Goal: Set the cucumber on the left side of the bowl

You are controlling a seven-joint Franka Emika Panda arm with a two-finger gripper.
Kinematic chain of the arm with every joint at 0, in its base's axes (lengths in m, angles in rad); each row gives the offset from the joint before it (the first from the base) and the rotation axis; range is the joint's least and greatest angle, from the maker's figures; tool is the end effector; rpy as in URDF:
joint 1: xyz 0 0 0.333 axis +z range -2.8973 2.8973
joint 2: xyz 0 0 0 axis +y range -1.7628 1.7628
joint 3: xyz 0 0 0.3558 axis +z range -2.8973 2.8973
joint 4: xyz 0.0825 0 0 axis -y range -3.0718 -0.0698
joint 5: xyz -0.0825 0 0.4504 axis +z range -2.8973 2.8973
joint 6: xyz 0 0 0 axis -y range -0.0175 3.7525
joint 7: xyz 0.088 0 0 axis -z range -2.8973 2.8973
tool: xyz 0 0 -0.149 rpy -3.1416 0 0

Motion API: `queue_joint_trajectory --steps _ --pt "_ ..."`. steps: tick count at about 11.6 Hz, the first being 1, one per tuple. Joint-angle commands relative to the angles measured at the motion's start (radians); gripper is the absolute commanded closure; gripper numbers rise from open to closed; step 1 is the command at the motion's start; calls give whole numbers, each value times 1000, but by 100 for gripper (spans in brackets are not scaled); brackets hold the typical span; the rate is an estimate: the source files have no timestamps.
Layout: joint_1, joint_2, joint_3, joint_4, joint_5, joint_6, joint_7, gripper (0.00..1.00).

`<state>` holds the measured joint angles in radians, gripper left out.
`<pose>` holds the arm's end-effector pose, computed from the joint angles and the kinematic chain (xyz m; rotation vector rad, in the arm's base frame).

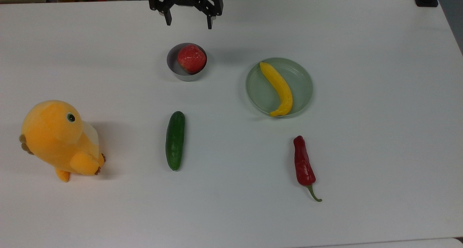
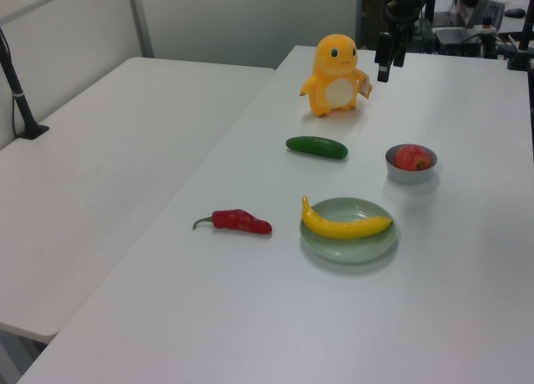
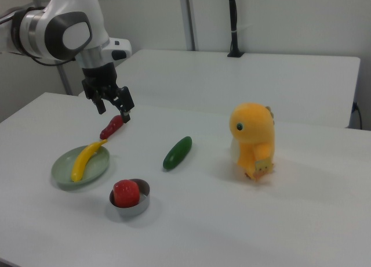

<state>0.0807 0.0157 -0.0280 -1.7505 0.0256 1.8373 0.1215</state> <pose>0.6432 0.0371 0.5386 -3.1070 0.1160 -0.1069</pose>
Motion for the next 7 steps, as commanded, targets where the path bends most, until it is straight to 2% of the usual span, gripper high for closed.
queue_joint_trajectory --steps 1,7 --pt "2 -16 -56 59 -4 -169 -175 0" --pt "2 -16 -56 59 -4 -142 -172 0"
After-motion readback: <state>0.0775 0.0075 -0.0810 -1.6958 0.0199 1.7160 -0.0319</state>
